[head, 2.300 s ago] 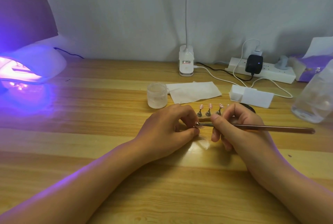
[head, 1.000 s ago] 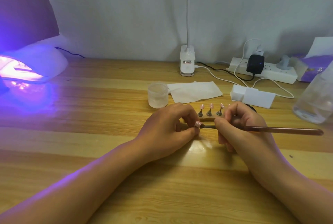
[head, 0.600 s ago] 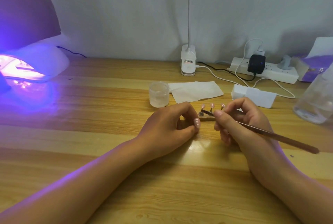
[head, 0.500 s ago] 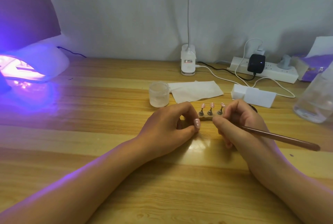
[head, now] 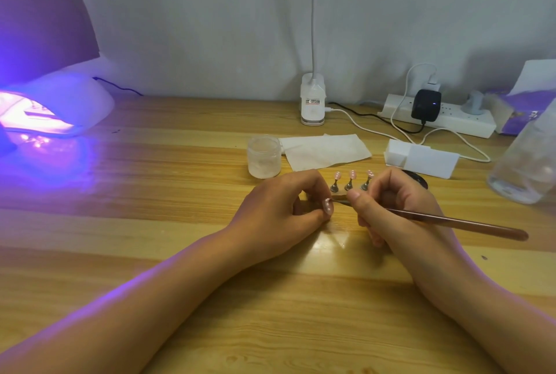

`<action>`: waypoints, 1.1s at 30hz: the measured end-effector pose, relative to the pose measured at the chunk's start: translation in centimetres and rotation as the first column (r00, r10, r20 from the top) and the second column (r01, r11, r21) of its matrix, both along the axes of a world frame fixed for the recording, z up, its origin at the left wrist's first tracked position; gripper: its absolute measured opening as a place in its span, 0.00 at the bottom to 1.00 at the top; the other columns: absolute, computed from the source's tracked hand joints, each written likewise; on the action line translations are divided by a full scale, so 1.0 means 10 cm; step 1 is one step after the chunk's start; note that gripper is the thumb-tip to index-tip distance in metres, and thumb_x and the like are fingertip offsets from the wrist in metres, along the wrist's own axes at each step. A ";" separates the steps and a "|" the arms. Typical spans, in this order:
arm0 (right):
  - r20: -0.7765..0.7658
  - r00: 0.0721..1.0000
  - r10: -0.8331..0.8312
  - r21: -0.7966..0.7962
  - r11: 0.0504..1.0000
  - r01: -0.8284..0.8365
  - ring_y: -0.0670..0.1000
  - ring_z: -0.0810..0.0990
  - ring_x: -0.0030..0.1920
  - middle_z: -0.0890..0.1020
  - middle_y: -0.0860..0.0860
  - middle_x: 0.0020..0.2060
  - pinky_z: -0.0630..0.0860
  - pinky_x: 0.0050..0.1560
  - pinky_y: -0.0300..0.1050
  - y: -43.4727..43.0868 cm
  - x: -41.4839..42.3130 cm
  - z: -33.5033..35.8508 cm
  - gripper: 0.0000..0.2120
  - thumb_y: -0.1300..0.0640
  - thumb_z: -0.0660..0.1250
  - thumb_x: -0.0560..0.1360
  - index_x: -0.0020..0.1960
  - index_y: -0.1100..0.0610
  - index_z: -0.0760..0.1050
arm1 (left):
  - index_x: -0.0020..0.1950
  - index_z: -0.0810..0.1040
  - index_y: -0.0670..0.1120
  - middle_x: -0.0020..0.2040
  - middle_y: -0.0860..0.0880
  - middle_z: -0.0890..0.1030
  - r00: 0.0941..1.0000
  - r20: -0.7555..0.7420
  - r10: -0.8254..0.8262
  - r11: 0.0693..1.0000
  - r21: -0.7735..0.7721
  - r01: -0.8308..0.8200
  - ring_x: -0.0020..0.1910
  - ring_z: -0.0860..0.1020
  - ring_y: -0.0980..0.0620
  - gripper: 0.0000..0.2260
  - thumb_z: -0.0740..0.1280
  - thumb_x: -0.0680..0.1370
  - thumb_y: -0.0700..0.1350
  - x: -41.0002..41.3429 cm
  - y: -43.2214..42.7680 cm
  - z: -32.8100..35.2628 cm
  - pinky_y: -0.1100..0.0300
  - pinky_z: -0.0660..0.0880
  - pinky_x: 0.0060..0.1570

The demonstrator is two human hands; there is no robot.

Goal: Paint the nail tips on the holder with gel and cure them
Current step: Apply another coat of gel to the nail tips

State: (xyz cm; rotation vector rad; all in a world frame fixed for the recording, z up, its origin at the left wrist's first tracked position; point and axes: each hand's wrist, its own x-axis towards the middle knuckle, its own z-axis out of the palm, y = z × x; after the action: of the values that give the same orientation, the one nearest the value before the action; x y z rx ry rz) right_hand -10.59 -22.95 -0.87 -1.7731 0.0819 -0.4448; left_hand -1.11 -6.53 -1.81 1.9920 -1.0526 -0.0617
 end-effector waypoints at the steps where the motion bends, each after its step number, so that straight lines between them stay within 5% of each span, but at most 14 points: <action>1: -0.003 1.000 0.002 -0.010 1.000 -0.002 0.43 0.72 0.27 0.78 0.50 0.29 0.69 0.28 0.35 -0.01 0.00 -0.01 0.11 0.52 0.70 0.73 0.40 0.55 0.71 | 0.45 0.79 0.52 0.43 0.56 0.81 1.000 0.006 0.003 1.000 0.003 -0.003 0.32 0.73 0.56 0.05 0.72 0.75 0.43 0.00 0.00 0.00 0.54 0.72 0.35; 15: -0.049 0.999 0.020 -0.105 0.994 -0.025 0.47 0.71 0.29 0.74 0.50 0.28 0.68 0.31 0.45 -0.04 0.01 -0.04 0.07 0.57 0.68 0.72 0.37 0.53 0.71 | 0.46 0.79 0.53 0.43 0.58 0.80 1.000 0.015 0.008 1.000 0.028 -0.009 0.33 0.72 0.58 0.05 0.72 0.75 0.43 -0.01 0.01 0.02 0.62 0.68 0.34; 21: 0.041 0.999 0.021 0.033 0.999 -0.022 0.42 0.70 0.25 0.74 0.47 0.25 0.67 0.26 0.32 -0.03 0.01 -0.03 0.13 0.58 0.69 0.76 0.35 0.50 0.70 | 0.46 0.80 0.53 0.39 0.62 0.78 1.000 0.018 0.022 0.999 0.023 -0.023 0.29 0.71 0.58 0.04 0.72 0.75 0.44 -0.02 0.00 0.02 0.61 0.67 0.32; 28: 0.007 1.000 0.014 -0.026 1.000 -0.014 0.44 0.71 0.28 0.77 0.56 0.30 0.68 0.27 0.36 0.02 0.00 0.01 0.13 0.49 0.72 0.69 0.39 0.56 0.71 | 0.46 0.82 0.51 0.39 0.59 0.78 0.998 0.035 0.043 0.999 0.025 -0.044 0.29 0.71 0.59 0.04 0.73 0.74 0.44 -0.04 -0.01 0.04 0.66 0.65 0.33; 33: -0.009 0.999 0.035 -0.088 0.995 -0.036 0.44 0.72 0.30 0.76 0.53 0.30 0.69 0.29 0.38 0.02 -0.02 0.01 0.10 0.56 0.71 0.71 0.40 0.57 0.71 | 0.46 0.81 0.51 0.36 0.63 0.76 0.997 0.059 0.054 0.998 0.030 -0.056 0.32 0.72 0.65 0.04 0.74 0.73 0.43 -0.05 0.00 0.05 0.70 0.62 0.33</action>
State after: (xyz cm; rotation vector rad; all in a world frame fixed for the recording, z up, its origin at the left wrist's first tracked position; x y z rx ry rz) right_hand -10.75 -22.72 -0.79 -1.8607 0.0369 -0.4216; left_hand -1.63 -6.55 -1.31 2.0612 -1.0386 0.0086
